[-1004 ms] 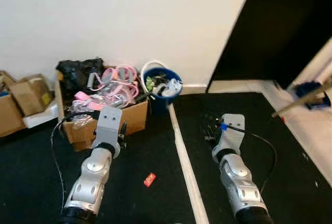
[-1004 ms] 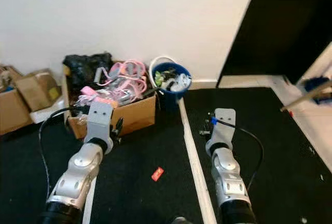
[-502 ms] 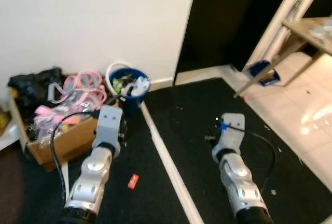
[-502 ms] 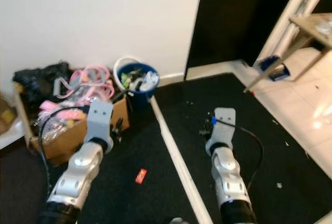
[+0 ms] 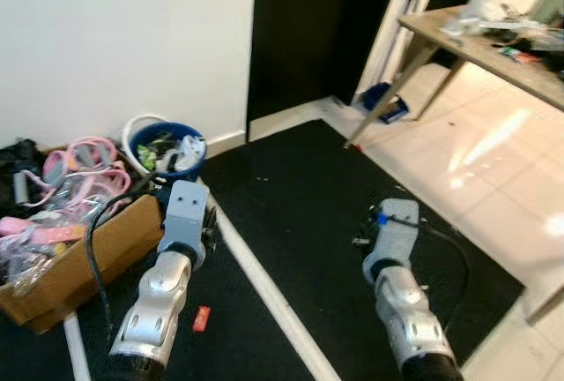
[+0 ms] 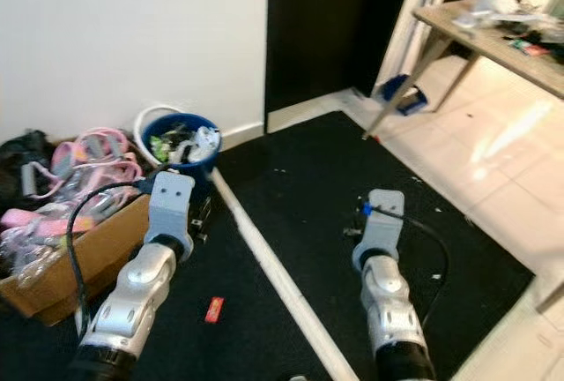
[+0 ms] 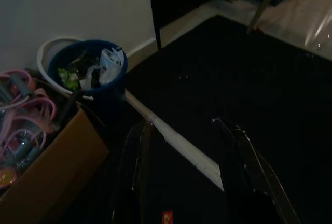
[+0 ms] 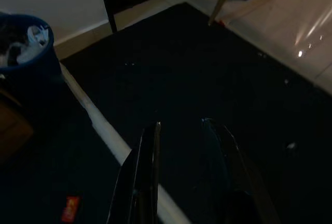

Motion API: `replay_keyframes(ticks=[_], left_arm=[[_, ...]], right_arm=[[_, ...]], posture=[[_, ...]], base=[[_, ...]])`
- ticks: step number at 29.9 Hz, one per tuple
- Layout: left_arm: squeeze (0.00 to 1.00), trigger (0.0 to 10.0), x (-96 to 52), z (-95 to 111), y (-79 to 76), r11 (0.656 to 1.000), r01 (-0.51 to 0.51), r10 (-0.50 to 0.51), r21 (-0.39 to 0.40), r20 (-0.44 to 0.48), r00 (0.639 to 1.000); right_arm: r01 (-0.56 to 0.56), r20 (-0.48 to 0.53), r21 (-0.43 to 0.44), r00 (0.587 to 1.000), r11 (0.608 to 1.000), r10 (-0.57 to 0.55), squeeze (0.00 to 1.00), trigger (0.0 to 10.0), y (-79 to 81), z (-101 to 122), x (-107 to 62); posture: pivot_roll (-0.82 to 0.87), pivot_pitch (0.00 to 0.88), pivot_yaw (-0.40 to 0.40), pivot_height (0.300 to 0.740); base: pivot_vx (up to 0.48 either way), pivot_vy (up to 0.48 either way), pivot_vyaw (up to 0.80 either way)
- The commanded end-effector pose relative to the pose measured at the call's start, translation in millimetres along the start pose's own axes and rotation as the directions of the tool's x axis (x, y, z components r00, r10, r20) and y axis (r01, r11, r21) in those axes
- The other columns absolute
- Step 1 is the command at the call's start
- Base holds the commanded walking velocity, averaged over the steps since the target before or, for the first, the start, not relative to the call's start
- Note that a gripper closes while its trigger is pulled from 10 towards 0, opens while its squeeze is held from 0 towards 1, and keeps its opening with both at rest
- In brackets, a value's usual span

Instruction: Picking trash to rubbish bin

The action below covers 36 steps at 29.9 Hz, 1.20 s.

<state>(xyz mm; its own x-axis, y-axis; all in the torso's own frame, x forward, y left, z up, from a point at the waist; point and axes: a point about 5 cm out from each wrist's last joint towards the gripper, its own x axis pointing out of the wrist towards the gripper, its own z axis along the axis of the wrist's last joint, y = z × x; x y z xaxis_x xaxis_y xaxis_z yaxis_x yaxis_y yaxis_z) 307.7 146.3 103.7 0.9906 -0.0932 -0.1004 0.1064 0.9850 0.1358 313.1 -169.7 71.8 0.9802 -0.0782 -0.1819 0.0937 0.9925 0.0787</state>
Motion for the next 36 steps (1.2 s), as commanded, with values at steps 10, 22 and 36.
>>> replay_keyframes(ticks=[10, 22, 36], left_arm=[[0.0, 10.0, -0.3, -1.8, -2.1, 1.0, 0.013, -0.013, 0.007, -0.006, 1.0], [0.0, 10.0, 0.0, -1.9, -2.6, 1.0, 0.016, -0.016, 0.004, -0.01, 1.0], [0.0, 10.0, 0.1, -1.7, -4.4, 1.0, 0.021, -0.021, -0.003, -0.01, 1.0]], right_arm=[[0.013, 0.004, -0.007, 1.0, 1.0, -0.013, 0.0, 10.0, -5.5, 0.8, -0.2], [0.017, -0.003, -0.009, 1.0, 1.0, -0.017, 0.0, 10.0, -7.7, 0.4, -0.9], [0.021, -0.005, -0.011, 1.0, 1.0, -0.021, 0.0, 10.0, -8.5, 0.6, -0.6]], posture=[[0.0, 0.113, -0.034, 0.74], [-0.01, 0.124, -0.032, 0.74], [-0.01, 0.133, -0.035, 0.74]], base=[[0.0, 0.0, -0.51], [0.0, 0.0, -0.53], [0.0, 0.0, -0.56]])
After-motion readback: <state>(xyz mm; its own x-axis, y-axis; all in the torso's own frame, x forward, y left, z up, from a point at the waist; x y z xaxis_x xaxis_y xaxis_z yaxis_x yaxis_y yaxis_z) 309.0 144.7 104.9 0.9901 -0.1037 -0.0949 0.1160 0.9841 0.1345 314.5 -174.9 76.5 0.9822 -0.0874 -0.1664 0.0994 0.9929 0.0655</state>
